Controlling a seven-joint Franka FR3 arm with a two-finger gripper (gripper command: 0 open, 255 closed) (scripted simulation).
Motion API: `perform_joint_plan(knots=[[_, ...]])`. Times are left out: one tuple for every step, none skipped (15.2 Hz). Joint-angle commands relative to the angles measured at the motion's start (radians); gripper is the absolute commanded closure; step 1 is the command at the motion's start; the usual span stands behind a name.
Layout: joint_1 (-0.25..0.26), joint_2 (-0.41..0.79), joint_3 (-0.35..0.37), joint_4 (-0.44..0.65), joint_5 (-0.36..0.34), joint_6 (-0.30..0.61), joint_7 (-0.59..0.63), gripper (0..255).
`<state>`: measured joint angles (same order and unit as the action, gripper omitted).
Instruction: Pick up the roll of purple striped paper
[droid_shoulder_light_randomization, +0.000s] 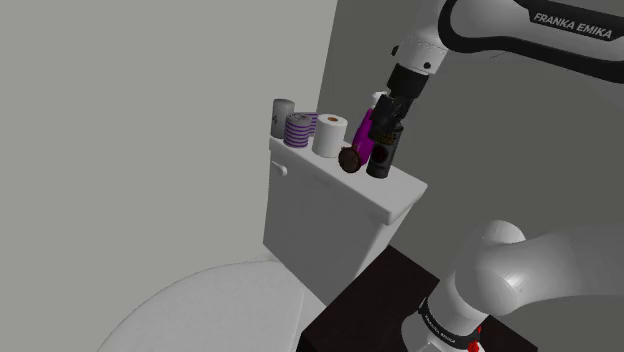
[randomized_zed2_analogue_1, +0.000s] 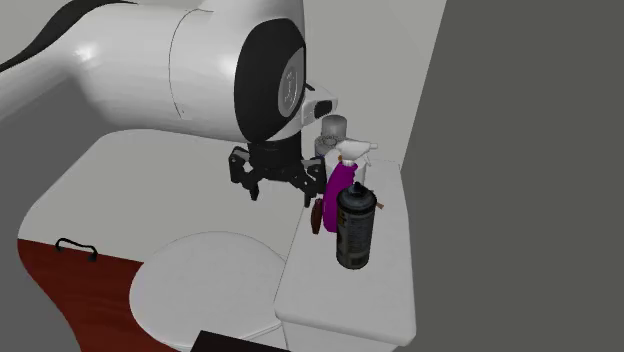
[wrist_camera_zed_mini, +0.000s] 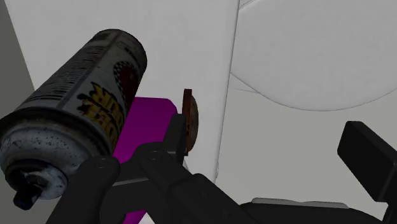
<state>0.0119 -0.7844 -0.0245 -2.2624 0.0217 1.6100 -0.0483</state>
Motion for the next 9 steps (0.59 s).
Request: perform_joint_plan(knots=[[0.0,0.0,0.0,0.0,0.0,0.0,0.0,0],[0.004,0.04,-0.011,0.022,-0.008,0.012,-0.026,0],[0.008,0.081,-0.023,0.046,-0.016,0.023,-0.052,0],[0.012,0.122,-0.033,0.071,-0.023,0.033,-0.078,0],[0.016,0.163,-0.043,0.098,-0.029,0.042,-0.103,0],[0.02,0.205,-0.053,0.126,-0.034,0.05,-0.128,0],[0.024,0.246,-0.062,0.155,-0.038,0.057,-0.154,0],[0.029,0.288,-0.071,0.186,-0.042,0.063,-0.179,0],[0.033,0.331,-0.079,0.218,-0.045,0.067,-0.204,0]])
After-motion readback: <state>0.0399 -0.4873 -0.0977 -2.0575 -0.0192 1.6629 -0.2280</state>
